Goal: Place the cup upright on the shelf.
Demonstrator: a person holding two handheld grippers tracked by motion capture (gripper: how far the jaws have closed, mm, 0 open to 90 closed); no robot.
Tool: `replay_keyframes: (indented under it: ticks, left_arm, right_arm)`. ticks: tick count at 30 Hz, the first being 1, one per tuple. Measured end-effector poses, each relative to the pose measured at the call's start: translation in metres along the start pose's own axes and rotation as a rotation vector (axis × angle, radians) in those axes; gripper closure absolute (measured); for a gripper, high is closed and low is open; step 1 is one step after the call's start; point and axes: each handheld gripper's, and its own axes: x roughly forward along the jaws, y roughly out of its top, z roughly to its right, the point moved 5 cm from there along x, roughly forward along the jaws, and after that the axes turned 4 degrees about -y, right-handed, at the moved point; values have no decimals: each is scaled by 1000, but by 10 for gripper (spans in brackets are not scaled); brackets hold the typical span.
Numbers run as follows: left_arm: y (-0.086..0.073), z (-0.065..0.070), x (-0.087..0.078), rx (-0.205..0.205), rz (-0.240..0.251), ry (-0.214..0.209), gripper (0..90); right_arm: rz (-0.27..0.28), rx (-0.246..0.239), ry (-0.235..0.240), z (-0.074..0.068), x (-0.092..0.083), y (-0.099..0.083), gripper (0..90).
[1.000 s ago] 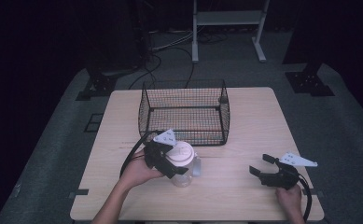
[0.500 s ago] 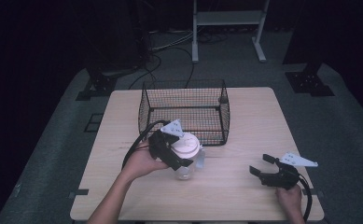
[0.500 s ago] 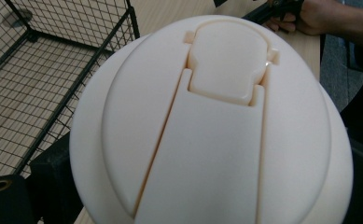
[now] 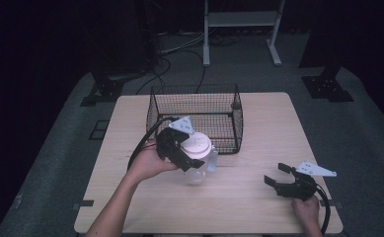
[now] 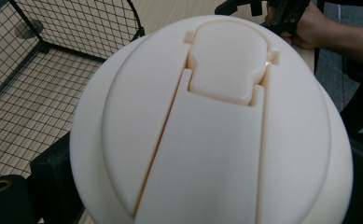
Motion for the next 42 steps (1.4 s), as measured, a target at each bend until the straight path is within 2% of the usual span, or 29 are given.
replay_keyframes:
  ticks: [7, 19, 25, 30, 42]
  left_arm:
    - [19, -4, -11, 20, -24, 12, 51]
    - [45, -12, -23, 28, -26, 21, 51]
    - [60, -19, -26, 25, -11, 23, 51]
    - [75, -27, -30, 29, -19, 28, 51]
    - [108, -59, -33, -6, -32, 75, 51]
  right_arm:
    - [0, 2, 0, 0, 0, 0, 129]
    - [5, 1, 1, 1, 0, 0, 129]
    - [6, 2, 2, 1, 0, 0, 128]
    - [6, 4, 2, 1, 0, 0, 128]
    - [9, 6, 4, 1, 0, 1, 129]
